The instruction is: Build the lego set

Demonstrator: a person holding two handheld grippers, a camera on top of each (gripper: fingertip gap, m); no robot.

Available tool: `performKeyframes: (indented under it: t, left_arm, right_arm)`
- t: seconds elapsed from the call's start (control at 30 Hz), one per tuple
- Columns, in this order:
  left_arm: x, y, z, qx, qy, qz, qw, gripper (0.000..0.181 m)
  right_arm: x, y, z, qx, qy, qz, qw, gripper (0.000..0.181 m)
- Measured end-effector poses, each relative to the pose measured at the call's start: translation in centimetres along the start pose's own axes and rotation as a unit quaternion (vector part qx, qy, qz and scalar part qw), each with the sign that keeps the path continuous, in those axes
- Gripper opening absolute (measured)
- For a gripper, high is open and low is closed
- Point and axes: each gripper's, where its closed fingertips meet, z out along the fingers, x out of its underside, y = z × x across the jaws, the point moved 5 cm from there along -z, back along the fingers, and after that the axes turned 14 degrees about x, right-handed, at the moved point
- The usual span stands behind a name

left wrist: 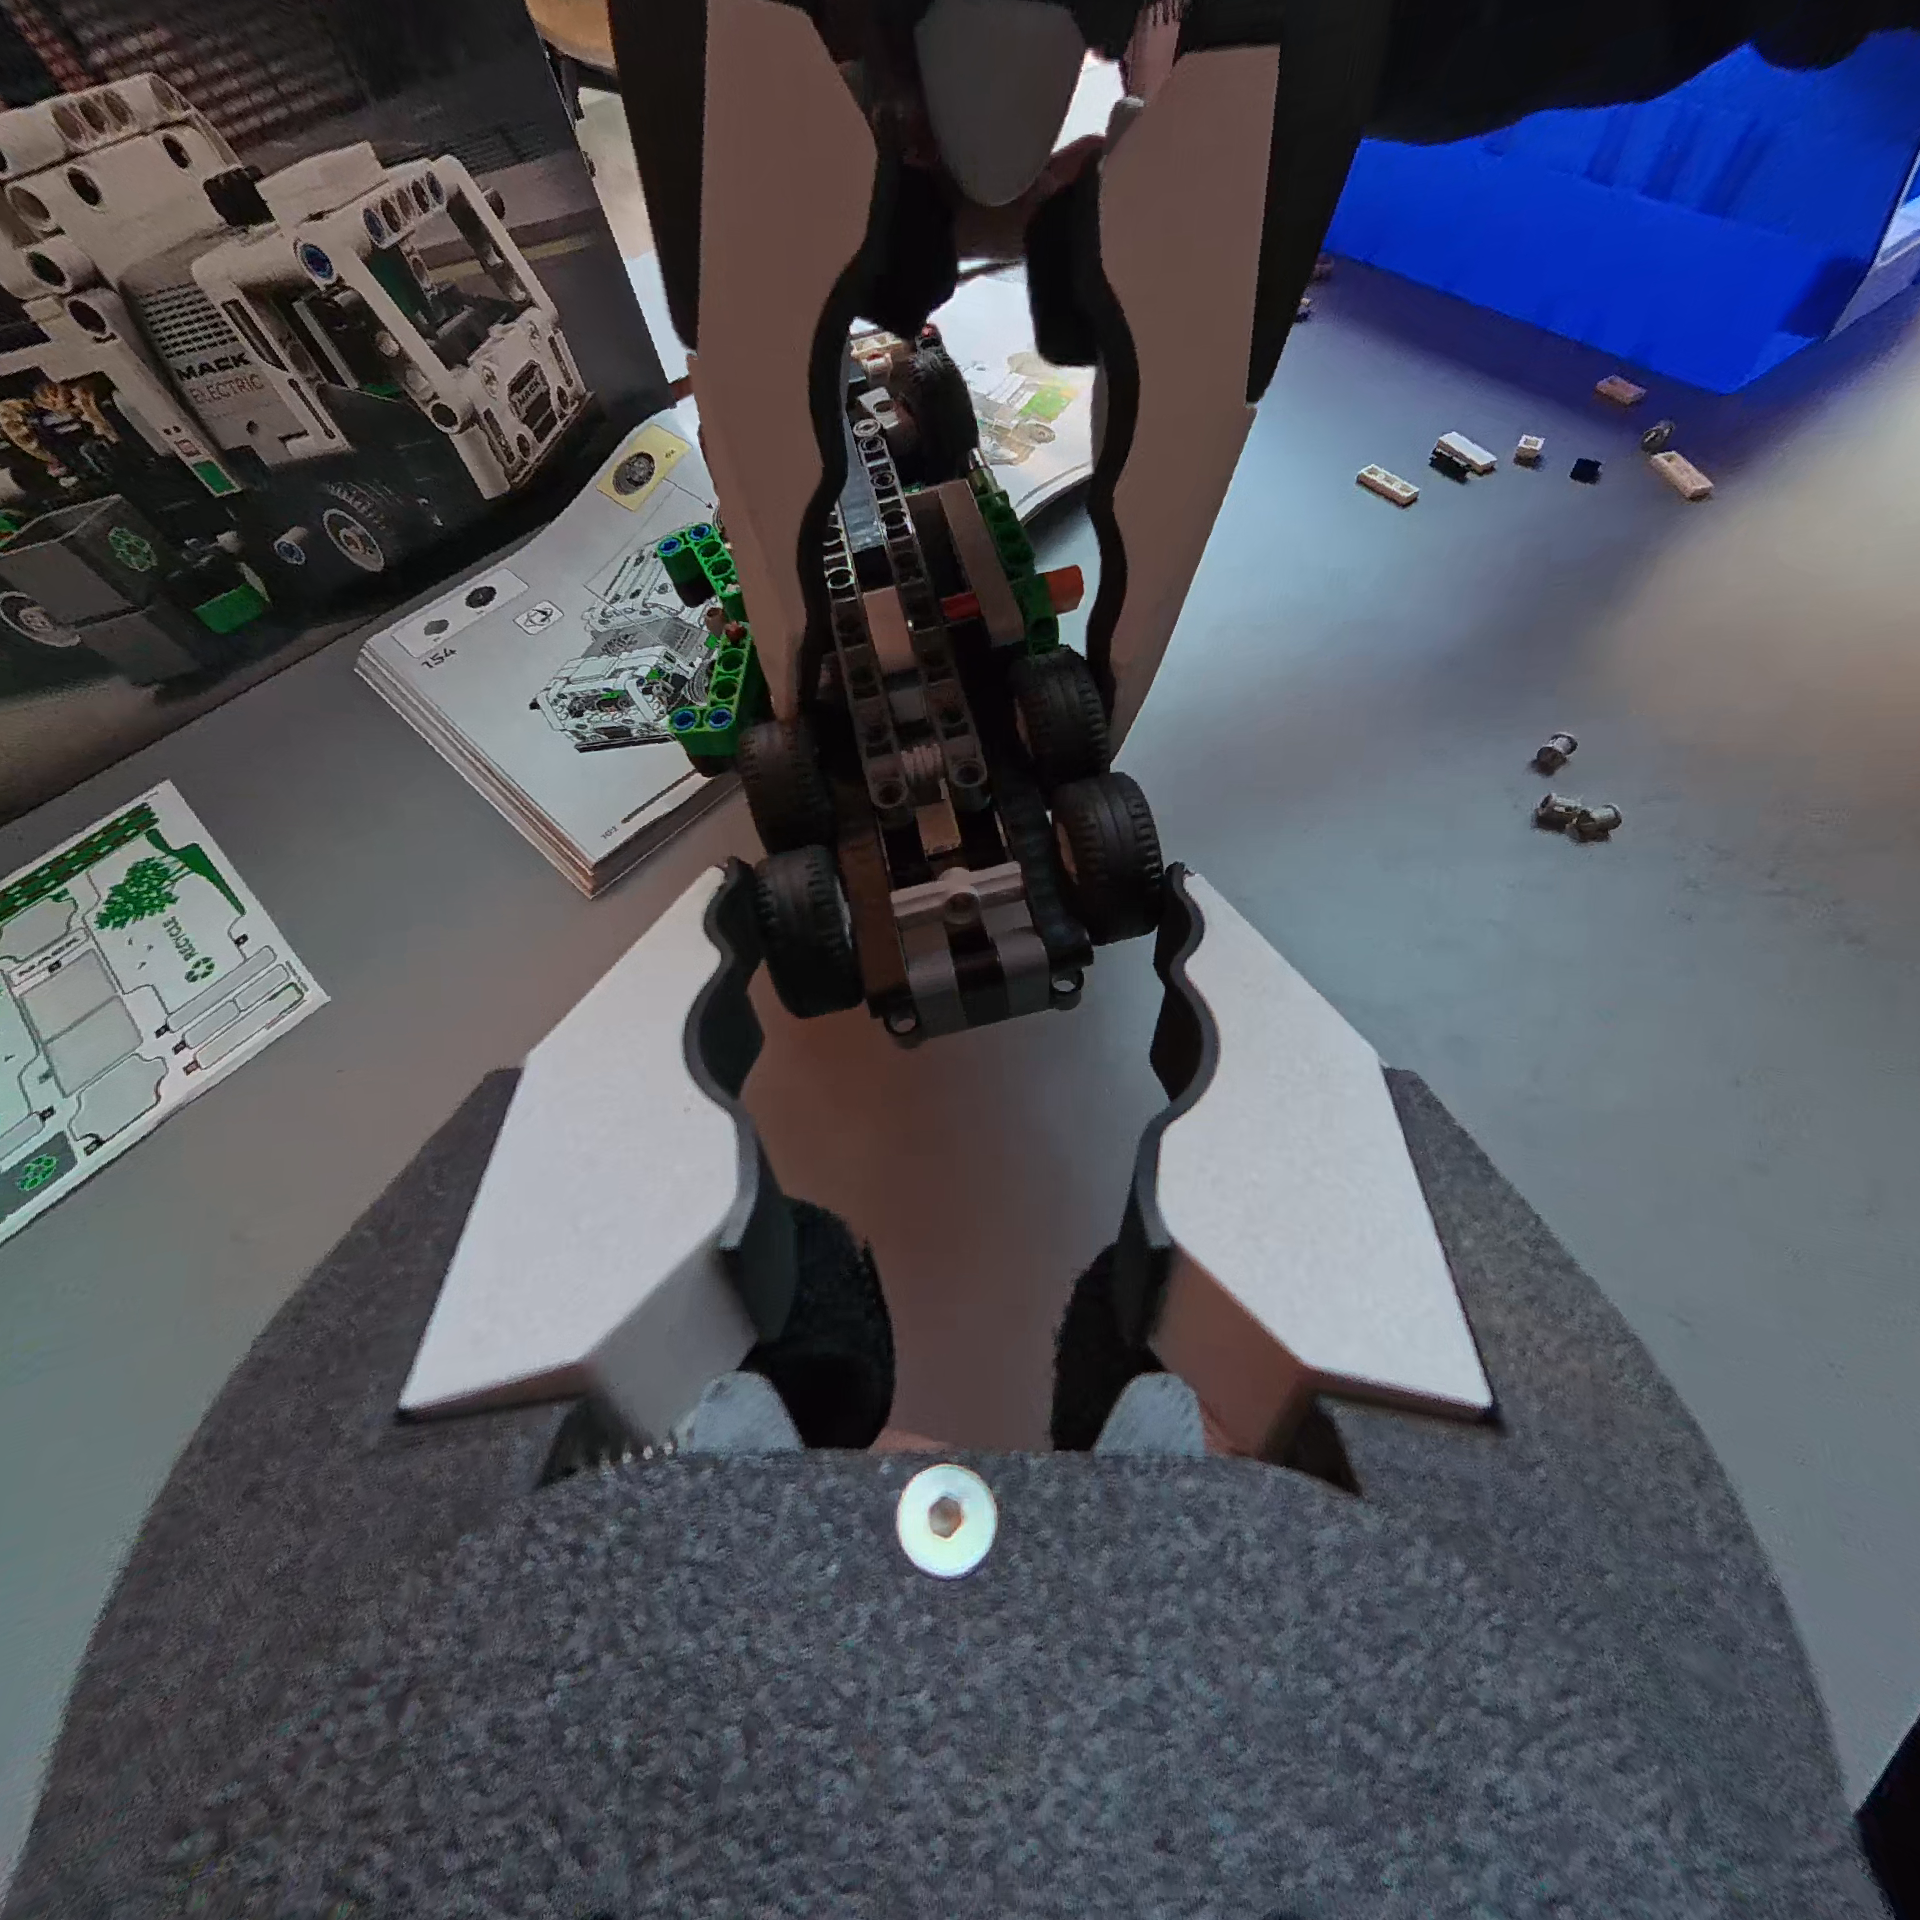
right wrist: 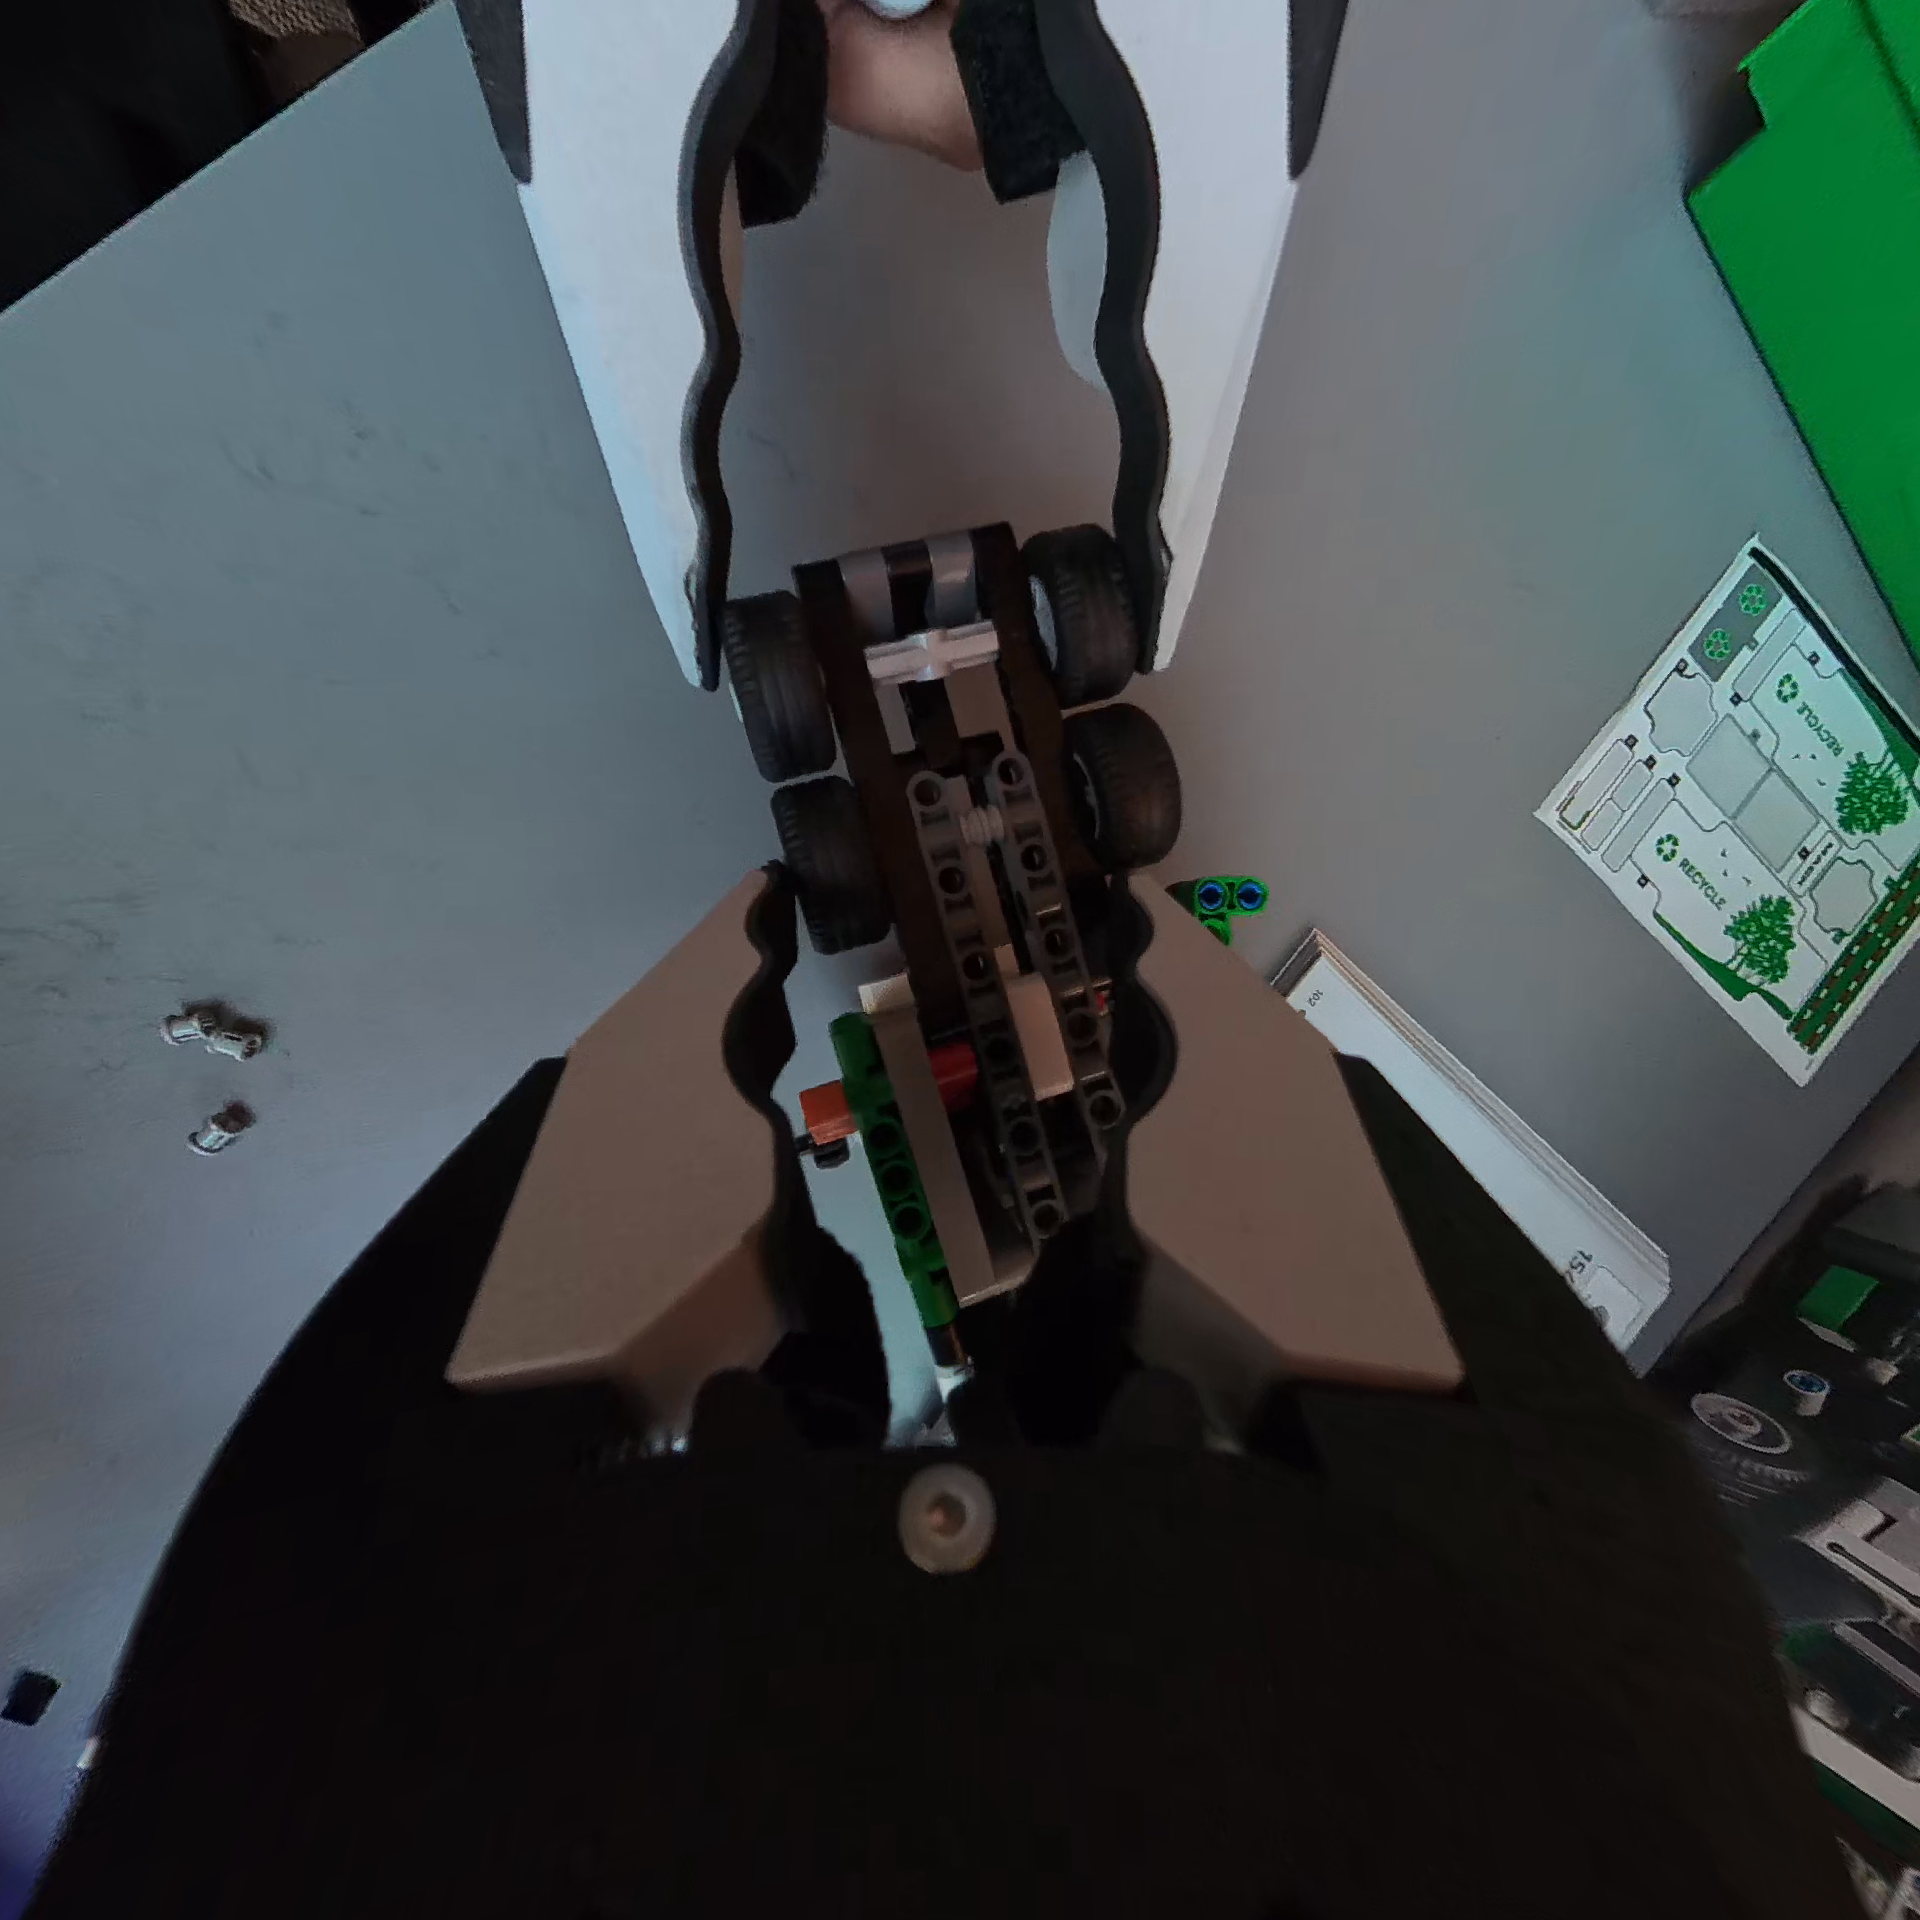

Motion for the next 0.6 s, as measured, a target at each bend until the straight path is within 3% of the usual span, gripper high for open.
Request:
performKeyframes:
  t: [0.03, 0.2, 0.3, 0.37, 0.43, 0.5, 0.6]
  left_arm:
    - [0.0, -0.1, 0.0, -0.001, -0.006, -0.004, 1.000, 0.075]
    - [-0.6, -2.4, 0.8, -0.031, -0.019, -0.007, 0.999, 0.074]
    - [-0.9, -4.6, 1.4, -0.010, -0.036, -0.010, 0.999, 0.070]
    - [-1.5, -6.3, 1.7, 0.040, -0.058, -0.022, 0.997, 0.070]
    - [-2.2, -6.9, 1.2, 0.084, -0.092, -0.047, 0.991, 0.068]
    - [-2.5, -5.3, 0.0, 0.098, -0.133, -0.090, 0.982, 0.063]
    - [-2.0, -2.6, -0.3, 0.155, -0.162, -0.199, 0.954, 0.064]
  right_arm:
    - [0.0, 0.1, -0.1, -0.001, -0.003, 0.003, 1.000, 0.060]
    - [-0.1, 0.4, -3.0, 0.012, -0.013, 0.061, 0.998, 0.070]
    - [-0.9, 0.5, -6.8, 0.023, -0.055, 0.163, 0.985, 0.064]
    - [-1.4, 0.6, -9.1, 0.042, -0.086, 0.230, 0.968, 0.052]
    - [-1.4, 0.8, -11.0, 0.079, -0.095, 0.311, 0.942, 0.055]
    - [-0.8, 2.0, -12.3, 0.133, -0.105, 0.404, 0.899, 0.055]
    - [1.9, 6.0, -11.8, 0.218, -0.126, 0.504, 0.826, 0.047]
